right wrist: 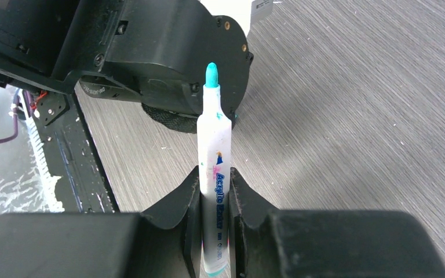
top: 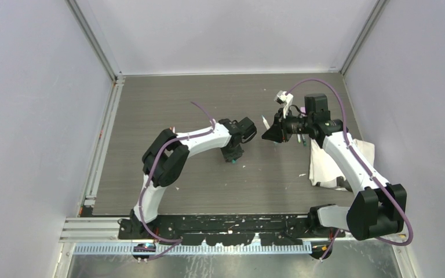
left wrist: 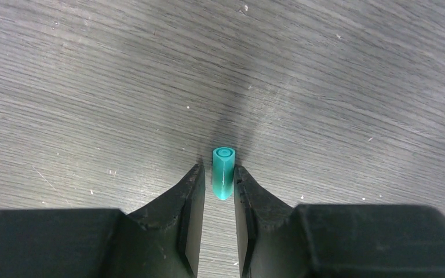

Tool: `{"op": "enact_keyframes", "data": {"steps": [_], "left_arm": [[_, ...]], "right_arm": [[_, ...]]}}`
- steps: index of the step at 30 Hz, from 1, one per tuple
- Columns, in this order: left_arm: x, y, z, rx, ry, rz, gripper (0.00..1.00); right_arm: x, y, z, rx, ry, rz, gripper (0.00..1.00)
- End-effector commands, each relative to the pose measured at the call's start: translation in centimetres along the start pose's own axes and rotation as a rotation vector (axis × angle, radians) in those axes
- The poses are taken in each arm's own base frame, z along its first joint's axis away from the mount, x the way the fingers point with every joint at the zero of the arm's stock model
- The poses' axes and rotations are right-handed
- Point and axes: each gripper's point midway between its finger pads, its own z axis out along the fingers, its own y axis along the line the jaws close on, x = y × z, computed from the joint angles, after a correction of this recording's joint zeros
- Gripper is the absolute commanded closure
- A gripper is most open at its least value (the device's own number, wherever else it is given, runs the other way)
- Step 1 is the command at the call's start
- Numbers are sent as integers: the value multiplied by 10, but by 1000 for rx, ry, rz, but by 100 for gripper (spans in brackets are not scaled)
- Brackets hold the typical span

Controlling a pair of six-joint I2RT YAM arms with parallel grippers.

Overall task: Insert the pens into the pen caps
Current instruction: Pick up the pen cap from the center of the board.

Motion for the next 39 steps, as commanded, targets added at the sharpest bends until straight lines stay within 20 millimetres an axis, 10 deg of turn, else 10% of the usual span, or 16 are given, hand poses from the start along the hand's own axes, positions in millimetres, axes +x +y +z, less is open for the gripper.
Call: {"op": "enact_keyframes", "data": {"steps": [1, 10, 18, 39], "left_arm": [[29, 31, 35, -136, 112, 95, 75], [24, 24, 51, -68, 138, 107, 93], [-7, 14, 15, 93, -10, 161, 99], [-32, 47, -41, 667, -145, -455, 99]], "right_arm": [[-19, 4, -4, -14, -45, -57, 99], [-16, 4, -3, -27, -37, -47, 99], [-4, 6, 8, -87, -24, 19, 99], [96, 38, 113, -239, 202, 428, 99]]}}
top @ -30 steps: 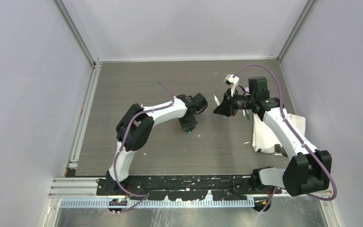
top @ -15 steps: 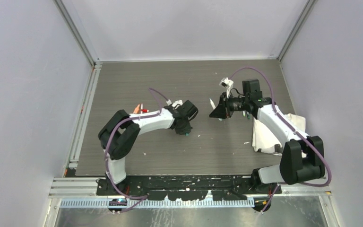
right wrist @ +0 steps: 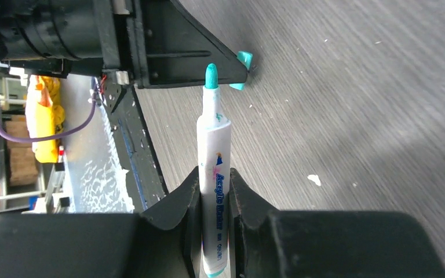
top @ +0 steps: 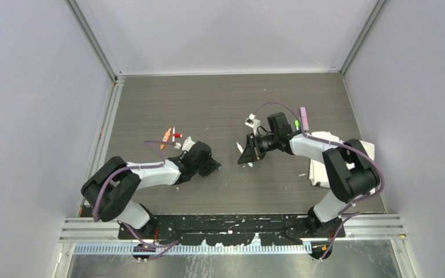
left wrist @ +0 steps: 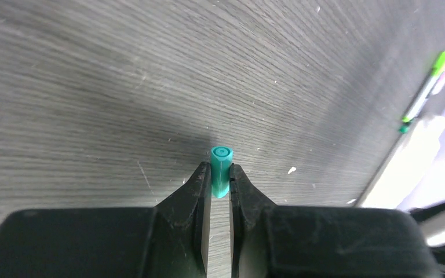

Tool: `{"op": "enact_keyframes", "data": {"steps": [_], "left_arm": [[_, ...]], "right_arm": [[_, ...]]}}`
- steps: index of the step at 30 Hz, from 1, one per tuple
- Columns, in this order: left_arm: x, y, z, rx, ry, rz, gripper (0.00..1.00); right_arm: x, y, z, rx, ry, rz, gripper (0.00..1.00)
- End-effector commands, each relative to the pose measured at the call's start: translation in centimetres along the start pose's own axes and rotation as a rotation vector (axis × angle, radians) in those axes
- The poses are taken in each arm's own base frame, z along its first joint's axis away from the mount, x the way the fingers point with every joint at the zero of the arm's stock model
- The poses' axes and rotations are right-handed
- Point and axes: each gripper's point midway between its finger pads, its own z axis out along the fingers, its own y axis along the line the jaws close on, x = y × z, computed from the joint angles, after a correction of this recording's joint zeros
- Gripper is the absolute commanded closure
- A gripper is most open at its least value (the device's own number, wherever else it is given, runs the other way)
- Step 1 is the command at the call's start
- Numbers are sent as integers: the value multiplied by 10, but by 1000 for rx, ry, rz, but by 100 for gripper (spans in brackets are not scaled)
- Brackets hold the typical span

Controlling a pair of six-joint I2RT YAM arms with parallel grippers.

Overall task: Insert the pens into the pen caps
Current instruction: Pick up the pen cap from the center of the board, then insert the pen cap onto the pen.

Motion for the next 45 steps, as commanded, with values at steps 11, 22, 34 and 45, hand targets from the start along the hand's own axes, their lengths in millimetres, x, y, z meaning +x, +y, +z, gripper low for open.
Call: {"op": "enact_keyframes", "data": {"steps": [11, 22, 34, 45], "left_arm": [[-36, -31, -21, 287, -78, -353, 99], [-28, -38, -17, 335, -23, -386, 99], [-29, -31, -19, 324, -34, -391, 99], [-29, -32, -18, 322, -32, -395, 99]], "right_arm": [[40, 16, 57, -95, 197, 73, 99], [52, 16, 68, -90, 290, 103, 99], [51, 10, 69, -49, 299, 111, 99], [55, 12, 68, -70, 321, 123, 99]]}}
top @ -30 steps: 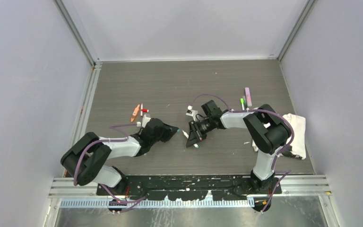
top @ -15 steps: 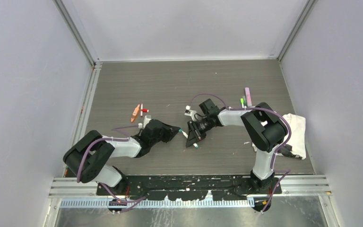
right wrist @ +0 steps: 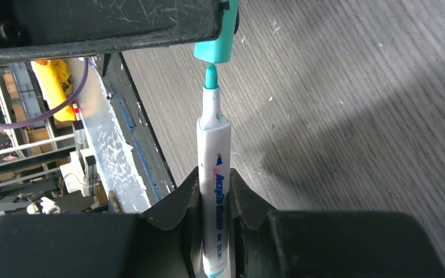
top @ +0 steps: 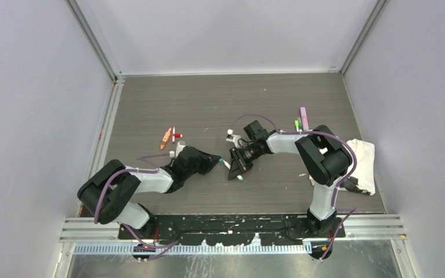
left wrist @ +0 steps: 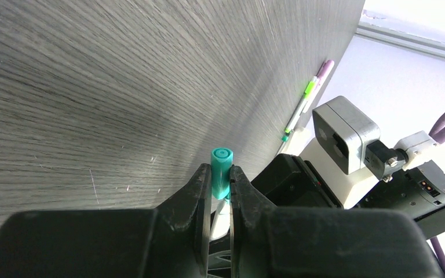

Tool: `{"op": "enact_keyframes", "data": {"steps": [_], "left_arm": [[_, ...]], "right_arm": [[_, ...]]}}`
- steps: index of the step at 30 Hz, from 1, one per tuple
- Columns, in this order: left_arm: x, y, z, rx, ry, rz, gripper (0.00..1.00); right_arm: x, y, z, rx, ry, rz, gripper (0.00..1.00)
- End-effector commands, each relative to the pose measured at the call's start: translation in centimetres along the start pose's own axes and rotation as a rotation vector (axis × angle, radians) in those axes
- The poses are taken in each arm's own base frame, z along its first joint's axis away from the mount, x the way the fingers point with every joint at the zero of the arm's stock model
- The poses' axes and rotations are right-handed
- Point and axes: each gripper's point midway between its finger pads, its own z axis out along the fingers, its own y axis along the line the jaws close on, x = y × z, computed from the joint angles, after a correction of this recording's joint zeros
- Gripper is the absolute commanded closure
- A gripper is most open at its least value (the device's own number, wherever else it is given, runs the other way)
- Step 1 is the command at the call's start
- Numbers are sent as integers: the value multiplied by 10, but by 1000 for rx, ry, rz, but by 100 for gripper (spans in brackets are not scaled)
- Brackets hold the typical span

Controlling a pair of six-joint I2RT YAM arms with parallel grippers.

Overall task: Insert the pens into the pen caps
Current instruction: Insert the pen cap onto the pen.

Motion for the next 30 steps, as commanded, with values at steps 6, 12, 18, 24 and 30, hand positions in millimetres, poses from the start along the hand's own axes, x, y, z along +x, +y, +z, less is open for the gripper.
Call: {"op": "enact_keyframes", "data": {"steps": [6, 12, 18, 24, 30], "left_arm": [[-3, -10, -2, 39, -12, -18, 99], [0, -12, -2, 45, 3, -19, 99], [3, -13, 0, 49, 24, -16, 99], [6, -11, 1, 51, 40, -22, 99], [10, -11, 0, 57, 60, -28, 99]], "right_arm": [[-5, 7, 2, -28, 21, -34, 99], [-6, 9, 2, -27, 22, -41, 99], [-6, 6, 2, -17, 23, -40, 99], [-7, 5, 2, -9, 21, -37, 99], [-9, 4, 2, 3, 16, -40, 99]]}}
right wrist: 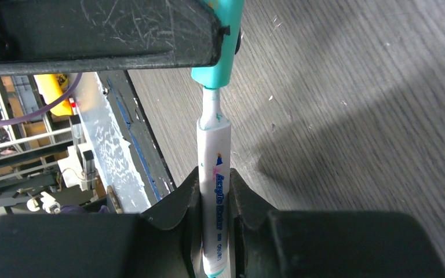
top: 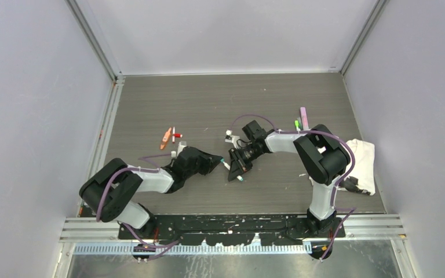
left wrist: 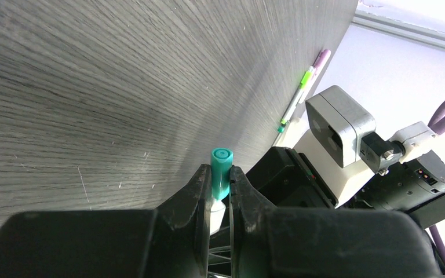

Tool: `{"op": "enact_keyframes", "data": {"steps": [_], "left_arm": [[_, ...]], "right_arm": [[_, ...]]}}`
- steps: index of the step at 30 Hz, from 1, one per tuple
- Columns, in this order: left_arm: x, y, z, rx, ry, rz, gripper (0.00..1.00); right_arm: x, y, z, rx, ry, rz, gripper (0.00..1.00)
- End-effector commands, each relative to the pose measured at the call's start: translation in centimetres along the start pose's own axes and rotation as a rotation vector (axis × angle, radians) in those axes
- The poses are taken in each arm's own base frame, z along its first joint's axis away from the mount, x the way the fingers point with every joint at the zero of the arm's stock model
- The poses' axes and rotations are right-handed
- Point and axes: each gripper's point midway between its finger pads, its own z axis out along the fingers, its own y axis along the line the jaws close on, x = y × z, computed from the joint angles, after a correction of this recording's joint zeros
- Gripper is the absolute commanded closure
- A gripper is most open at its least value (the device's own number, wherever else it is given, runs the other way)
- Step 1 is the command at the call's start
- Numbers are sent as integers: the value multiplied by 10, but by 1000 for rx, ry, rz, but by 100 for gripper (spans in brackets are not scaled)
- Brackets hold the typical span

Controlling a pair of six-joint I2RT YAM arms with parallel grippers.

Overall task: Insert the pens into the pen caps
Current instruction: Insert the pen cap onto the pen.

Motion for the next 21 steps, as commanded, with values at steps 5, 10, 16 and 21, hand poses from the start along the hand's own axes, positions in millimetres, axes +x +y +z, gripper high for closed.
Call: {"op": "enact_keyframes", "data": {"steps": [5, 10, 16, 21], "left_arm": [[11, -8, -2, 36, 63, -11, 99], [17, -8, -5, 41, 79, 1, 99], [32, -18, -10, 74, 131, 51, 99], [39, -31, -19, 134, 154, 156, 99]], "right_arm": [[-15, 2, -1, 23, -22, -46, 99], [-17, -1, -3, 43, -28, -62, 99], [-19, 2, -6, 45, -37, -99, 99], [-23, 6, -12, 48, -51, -150, 99]]}}
